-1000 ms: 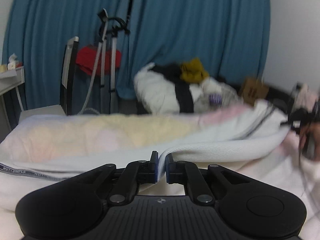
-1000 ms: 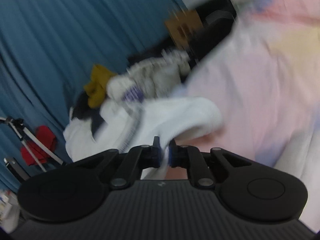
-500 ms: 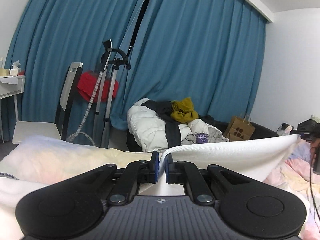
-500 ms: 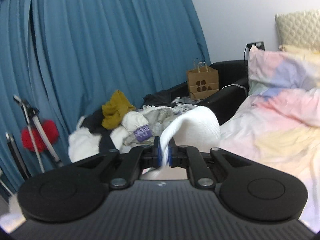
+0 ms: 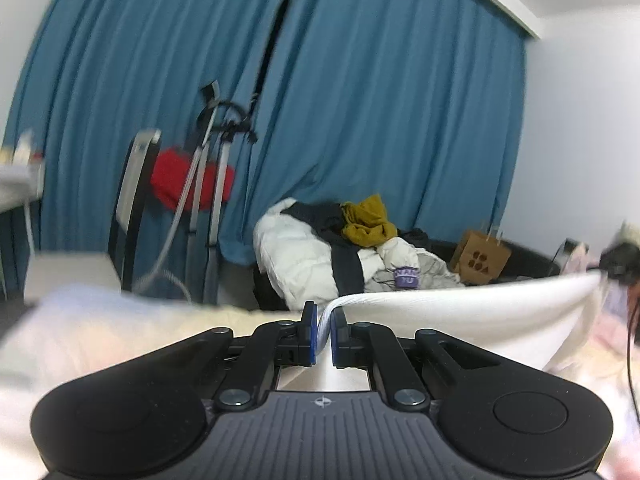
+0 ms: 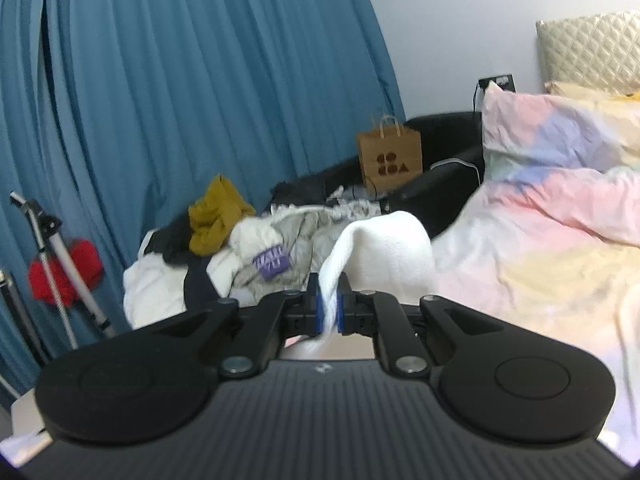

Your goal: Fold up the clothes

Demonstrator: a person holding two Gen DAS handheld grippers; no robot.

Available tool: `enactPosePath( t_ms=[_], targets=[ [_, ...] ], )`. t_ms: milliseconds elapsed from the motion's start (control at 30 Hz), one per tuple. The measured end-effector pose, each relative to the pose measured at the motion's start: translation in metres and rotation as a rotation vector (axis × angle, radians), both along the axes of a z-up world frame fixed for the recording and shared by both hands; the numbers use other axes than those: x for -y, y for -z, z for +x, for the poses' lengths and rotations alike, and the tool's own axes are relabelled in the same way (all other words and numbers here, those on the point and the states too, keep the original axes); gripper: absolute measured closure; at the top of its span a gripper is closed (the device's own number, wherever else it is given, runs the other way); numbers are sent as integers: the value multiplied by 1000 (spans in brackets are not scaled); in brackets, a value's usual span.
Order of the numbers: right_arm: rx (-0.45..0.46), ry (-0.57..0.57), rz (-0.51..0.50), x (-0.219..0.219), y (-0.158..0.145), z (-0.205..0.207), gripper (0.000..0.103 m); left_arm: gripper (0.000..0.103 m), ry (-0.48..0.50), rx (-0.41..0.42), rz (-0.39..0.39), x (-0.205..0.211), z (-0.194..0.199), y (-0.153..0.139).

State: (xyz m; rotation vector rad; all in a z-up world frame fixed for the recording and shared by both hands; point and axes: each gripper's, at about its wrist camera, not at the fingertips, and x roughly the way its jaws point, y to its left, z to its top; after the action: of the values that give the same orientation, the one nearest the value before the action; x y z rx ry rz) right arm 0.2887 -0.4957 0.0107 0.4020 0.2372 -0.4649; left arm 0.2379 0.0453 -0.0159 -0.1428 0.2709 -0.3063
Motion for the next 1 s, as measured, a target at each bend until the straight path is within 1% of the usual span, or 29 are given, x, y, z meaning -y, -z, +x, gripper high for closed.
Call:
enactPosePath(
  t_ms=[33,67,167,300,400,467,500,533,567,600,667,700,733,767,867,933,1000],
  targets=[
    [3,8,-2,0,2,13,93,96,-4,-12,-7,-1,14,0],
    [-14,16,-4,-1,8,33,93,96,-9,-26,-16,-2,28,0],
    [-73,33,-39,-4,31,94,93,96,-30,-54,23,4,76,6],
    [-162,28,-88,-11,71,169,93,96,-46,-145,84,10,149,29],
    [-209,-10,-144,-18,101,204,92,96,-66,-239,122,10,192,58],
    [-213,-48,-135,-17,117,215,90,96,-79,-288,146,9,212,77],
    [-214,-66,-129,-16,124,220,86,96,-82,-304,155,7,218,86],
    [-205,-79,-102,-12,127,220,81,96,-77,-328,164,6,222,94],
    [-194,-96,-59,-7,130,218,78,95,-71,-354,172,6,226,102],
    [-180,-109,-23,-2,129,216,74,93,-67,-355,175,5,224,105],
    [-138,-137,9,4,124,202,59,86,-60,-351,180,3,218,110],
    [-118,-150,25,8,121,194,43,76,-57,-339,184,3,212,109],
    [-94,-150,47,11,117,183,30,65,-54,-324,188,3,205,107],
    [-70,-143,74,15,115,171,26,62,-49,-308,183,3,195,103],
    [-11,-105,175,25,110,129,27,54,-30,-242,174,5,156,88],
    [46,-75,242,29,111,92,27,42,-9,-182,174,9,121,78],
    [92,-32,311,31,121,56,26,36,39,-126,178,16,83,71]
  ],
)
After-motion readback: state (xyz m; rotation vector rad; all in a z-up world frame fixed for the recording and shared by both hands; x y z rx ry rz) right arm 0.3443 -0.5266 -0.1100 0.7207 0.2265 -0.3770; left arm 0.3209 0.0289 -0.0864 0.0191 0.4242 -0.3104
